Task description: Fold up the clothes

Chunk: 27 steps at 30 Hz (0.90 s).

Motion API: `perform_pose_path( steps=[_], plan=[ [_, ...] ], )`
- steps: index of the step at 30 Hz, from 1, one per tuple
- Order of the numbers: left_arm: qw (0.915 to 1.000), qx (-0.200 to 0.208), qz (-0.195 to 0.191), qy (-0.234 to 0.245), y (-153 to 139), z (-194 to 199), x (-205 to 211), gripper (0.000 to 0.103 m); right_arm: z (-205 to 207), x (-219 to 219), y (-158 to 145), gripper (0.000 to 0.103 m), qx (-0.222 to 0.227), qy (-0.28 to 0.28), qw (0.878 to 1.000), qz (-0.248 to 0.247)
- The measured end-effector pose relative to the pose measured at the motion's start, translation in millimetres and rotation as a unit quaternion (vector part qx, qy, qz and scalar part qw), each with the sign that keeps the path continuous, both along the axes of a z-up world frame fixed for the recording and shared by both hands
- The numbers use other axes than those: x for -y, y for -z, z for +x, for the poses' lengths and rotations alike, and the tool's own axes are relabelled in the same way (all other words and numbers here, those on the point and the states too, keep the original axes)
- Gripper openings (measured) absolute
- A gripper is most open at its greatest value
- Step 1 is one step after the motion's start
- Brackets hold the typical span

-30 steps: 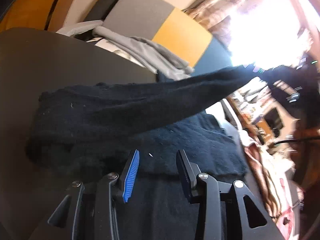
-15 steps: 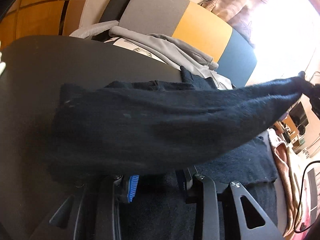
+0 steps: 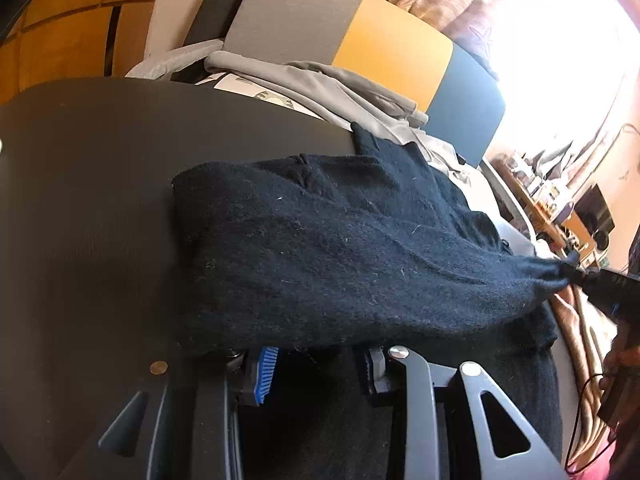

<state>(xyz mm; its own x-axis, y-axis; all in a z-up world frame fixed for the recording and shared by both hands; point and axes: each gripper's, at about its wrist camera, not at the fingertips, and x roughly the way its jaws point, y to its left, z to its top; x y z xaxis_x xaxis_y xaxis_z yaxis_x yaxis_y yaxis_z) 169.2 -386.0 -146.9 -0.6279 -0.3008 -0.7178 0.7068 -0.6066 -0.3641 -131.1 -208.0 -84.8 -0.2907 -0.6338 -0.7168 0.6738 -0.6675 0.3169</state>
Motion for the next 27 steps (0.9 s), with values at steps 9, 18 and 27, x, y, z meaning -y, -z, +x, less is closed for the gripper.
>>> perform_pose_path(
  steps=[9,18,27],
  plan=[
    [0.9996,0.007,-0.003,0.026,-2.4,0.0,-2.9,0.037,-17.3,-52.6,59.8,0.008,0.102,0.048,0.992,-0.052],
    [0.9858,-0.121,0.113,0.025,8.7,59.4,0.5,0.039,-34.8,-95.5,83.3,0.047,0.201,0.098,0.96,-0.172],
    [0.9714,-0.179,0.155,-0.019,5.9,81.3,16.6,0.042,-42.2,-50.9,72.5,0.022,0.129,0.056,0.989,-0.049]
  ],
)
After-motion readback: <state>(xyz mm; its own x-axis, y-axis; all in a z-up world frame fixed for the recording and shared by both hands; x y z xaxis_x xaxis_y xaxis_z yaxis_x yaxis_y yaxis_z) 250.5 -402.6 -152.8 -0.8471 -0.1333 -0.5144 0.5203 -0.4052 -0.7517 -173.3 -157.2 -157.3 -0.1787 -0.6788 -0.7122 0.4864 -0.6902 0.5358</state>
